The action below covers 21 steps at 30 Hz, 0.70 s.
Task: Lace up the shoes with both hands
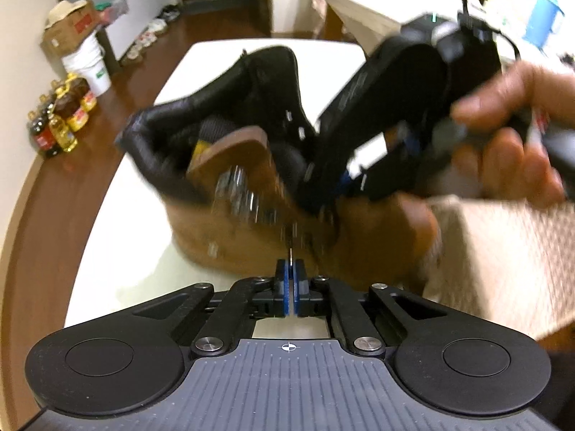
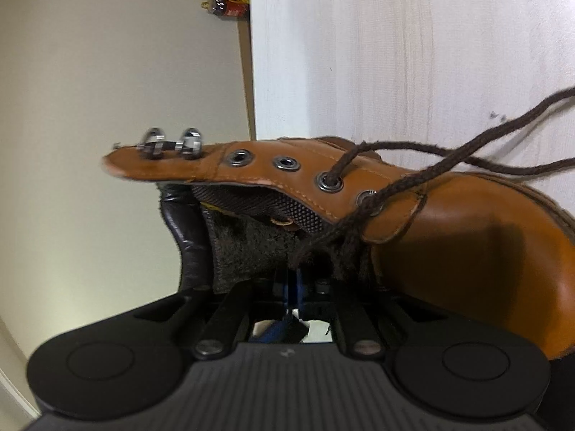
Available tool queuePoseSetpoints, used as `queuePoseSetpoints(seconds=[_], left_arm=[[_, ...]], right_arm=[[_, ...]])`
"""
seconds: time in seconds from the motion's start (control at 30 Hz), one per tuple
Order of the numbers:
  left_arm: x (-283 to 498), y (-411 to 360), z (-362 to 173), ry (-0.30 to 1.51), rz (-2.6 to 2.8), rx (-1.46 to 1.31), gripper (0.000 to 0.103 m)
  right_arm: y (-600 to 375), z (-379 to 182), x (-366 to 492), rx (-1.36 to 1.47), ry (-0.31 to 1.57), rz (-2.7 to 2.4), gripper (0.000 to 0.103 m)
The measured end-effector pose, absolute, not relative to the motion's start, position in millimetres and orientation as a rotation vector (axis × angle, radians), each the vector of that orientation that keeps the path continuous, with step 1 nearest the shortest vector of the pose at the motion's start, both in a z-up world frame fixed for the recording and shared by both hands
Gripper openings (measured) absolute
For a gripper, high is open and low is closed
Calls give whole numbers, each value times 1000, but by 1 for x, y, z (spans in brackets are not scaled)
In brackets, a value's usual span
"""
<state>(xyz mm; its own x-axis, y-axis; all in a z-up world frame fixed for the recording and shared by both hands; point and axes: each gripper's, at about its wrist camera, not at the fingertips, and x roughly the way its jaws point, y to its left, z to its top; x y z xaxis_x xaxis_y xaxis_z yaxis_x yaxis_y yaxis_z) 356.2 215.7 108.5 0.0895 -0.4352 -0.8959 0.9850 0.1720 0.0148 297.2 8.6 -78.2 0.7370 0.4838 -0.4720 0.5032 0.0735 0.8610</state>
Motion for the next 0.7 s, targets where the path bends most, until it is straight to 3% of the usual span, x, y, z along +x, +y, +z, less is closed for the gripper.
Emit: queuePoseSetpoints(seconds=[0.4,0.7], left_arm=[[447,381,48,1206,-658,1392,2],[507,439,38,1210,-542,1406,2]], right_arm=[[26,-54,229,1333,758,-214,10],[92,-48,257,1062,841,-138,14]])
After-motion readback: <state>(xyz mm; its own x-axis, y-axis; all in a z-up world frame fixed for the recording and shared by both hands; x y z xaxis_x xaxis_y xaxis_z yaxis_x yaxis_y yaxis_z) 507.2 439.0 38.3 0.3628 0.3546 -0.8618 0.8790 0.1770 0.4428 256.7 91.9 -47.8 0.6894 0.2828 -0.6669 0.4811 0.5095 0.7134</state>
